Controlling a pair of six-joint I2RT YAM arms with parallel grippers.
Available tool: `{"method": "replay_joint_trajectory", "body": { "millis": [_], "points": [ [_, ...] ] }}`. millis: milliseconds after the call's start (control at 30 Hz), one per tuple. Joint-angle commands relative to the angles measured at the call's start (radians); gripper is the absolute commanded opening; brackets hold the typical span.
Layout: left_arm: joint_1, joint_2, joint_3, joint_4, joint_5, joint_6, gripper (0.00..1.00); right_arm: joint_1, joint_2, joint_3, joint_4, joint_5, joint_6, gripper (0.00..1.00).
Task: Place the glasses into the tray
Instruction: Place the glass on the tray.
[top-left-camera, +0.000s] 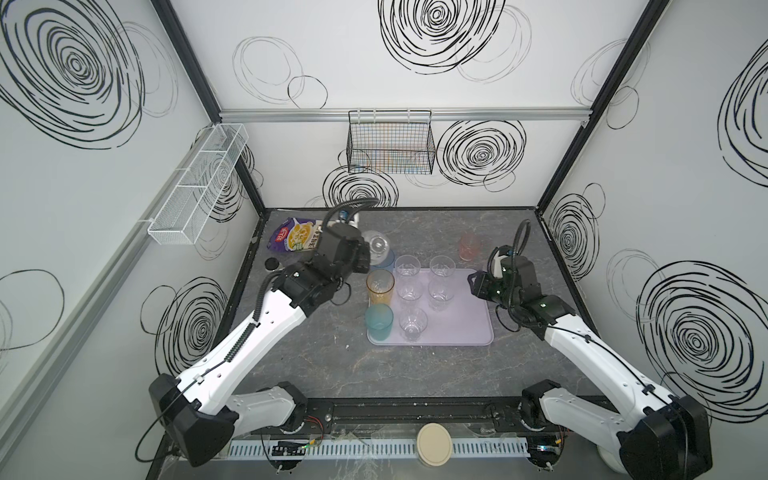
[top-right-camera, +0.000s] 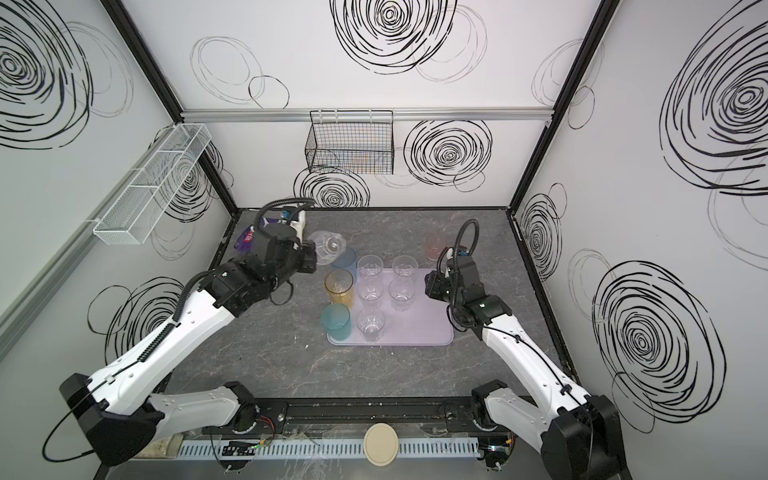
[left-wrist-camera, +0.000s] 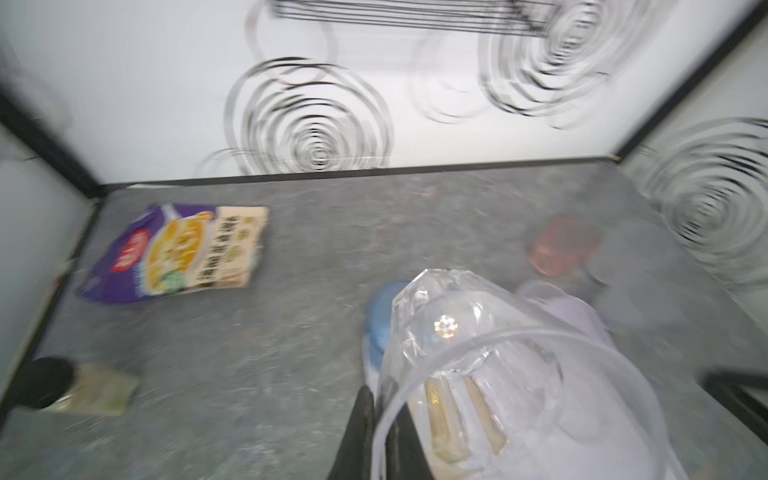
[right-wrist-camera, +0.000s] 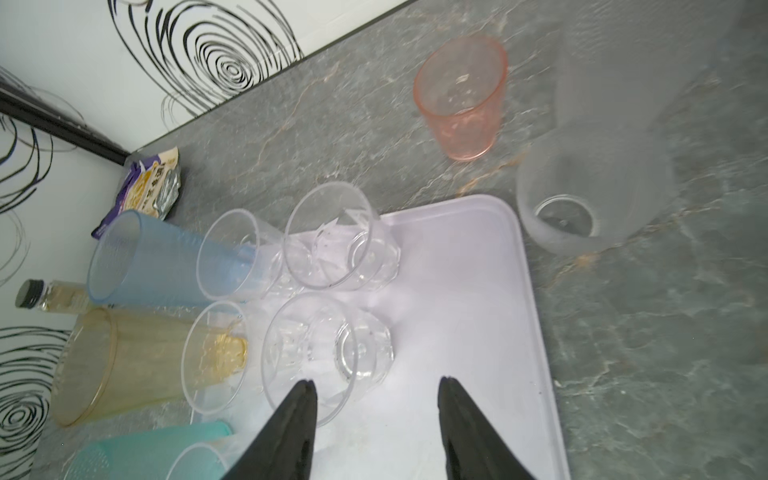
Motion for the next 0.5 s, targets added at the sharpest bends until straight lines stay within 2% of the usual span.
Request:
{"method": "replay_joint_trajectory", "body": {
  "millis": [0,67,200,300,467],
  "points": [
    [-0.178,0.068,0.036,-0.008,-0.022,-0.064,0.00,-0.081,-0.019,-0.004,-0.012,-0.061,-0.022,0.52],
    [-0.294,0.135,0.045,0.004,-0.017,-0.071,0.00,-0.132,-0.019,-0.012,-0.008,-0.094,-0.022,0.52],
    [-0.427,0.263,0.053,0.022,0.023,-0.066,0.00,-0.164,-0.020,-0.024,-0.003,-0.109,-0.024,0.52],
    [-0.459,0.353,0.056,0.010,0.043,-0.043,0.00,-0.164,-0.015,-0.036,0.002,-0.121,-0.019,0.52],
    [-0.443,0.433,0.057,0.030,0.063,-0.015,0.00,-0.164,-0.024,-0.060,0.011,-0.130,-0.013,0.52]
  ]
}}
